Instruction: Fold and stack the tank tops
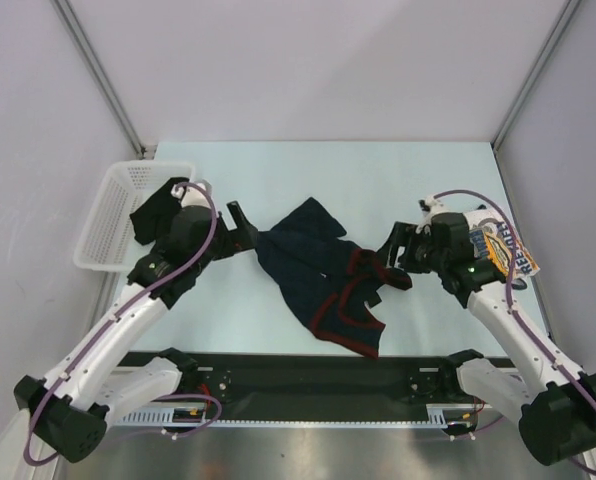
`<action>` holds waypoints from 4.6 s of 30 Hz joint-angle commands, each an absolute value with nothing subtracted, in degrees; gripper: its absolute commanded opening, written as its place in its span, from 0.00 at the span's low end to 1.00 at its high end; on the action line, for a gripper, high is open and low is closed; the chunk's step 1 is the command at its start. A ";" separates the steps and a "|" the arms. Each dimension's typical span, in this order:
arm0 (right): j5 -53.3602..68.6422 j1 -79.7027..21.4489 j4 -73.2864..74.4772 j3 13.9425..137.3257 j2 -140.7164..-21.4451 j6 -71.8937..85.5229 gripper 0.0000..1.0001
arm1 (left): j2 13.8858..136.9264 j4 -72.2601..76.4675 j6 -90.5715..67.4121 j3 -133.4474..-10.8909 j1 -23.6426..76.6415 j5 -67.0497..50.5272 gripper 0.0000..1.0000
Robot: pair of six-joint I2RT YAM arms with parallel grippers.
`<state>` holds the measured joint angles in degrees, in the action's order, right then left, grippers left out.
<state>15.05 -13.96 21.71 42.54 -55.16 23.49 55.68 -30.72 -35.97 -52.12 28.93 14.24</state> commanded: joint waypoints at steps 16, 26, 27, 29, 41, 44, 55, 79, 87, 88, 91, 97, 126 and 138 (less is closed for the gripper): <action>9.57 -22.93 14.52 37.09 -62.91 28.73 0.61 | 76.28 -16.52 -24.88 -63.88 36.30 3.25 1.00; 12.47 -26.54 2.91 41.04 -80.57 33.48 0.58 | 91.56 -18.19 -21.62 -71.80 36.91 2.29 1.00; 12.74 -26.63 1.94 41.48 -82.25 33.75 0.58 | 92.54 -18.37 -21.36 -72.42 37.00 2.46 1.00; 13.09 -27.33 0.53 42.97 -86.02 34.62 0.57 | 95.26 -19.24 -20.83 -74.17 37.53 2.64 1.00; 10.11 -27.95 -3.08 45.45 -90.36 35.95 0.00 | 100.72 -20.13 -18.55 -76.64 38.14 0.44 0.97; 9.49 -27.16 -2.20 44.39 -87.55 35.42 0.00 | 99.06 -20.57 -18.55 -75.59 38.93 -2.62 0.97; 10.46 -24.70 1.93 43.15 -81.91 32.61 0.00 | 66.39 11.57 -51.65 -57.94 50.09 -31.64 1.00; 7.30 -24.70 9.84 43.42 -71.99 32.17 0.00 | 74.96 -22.24 -27.61 -74.80 58.45 -9.34 1.00; 6.42 -24.43 12.48 42.63 -68.56 32.52 0.00 | 82.96 -24.85 -20.04 -78.83 53.10 2.63 1.00; 5.98 -24.43 12.39 42.19 -67.68 32.52 0.00 | 83.84 -25.66 -20.39 -80.32 52.30 3.25 1.00; 5.36 -24.43 11.69 40.08 -66.62 33.57 0.00 | 84.38 -22.35 -21.53 -76.93 48.88 2.38 1.00; 5.19 -26.19 10.02 35.78 -65.57 34.80 0.00 | 84.81 -16.69 -23.73 -71.45 41.67 -1.75 1.00; -2.17 -31.90 -12.83 17.14 -58.27 29.00 0.00 | 89.47 -5.72 -15.82 -63.37 41.48 -1.73 1.00; -3.43 -32.87 -6.33 21.09 -59.24 30.93 0.00 | 100.18 -15.99 -10.20 -77.50 51.67 5.80 0.95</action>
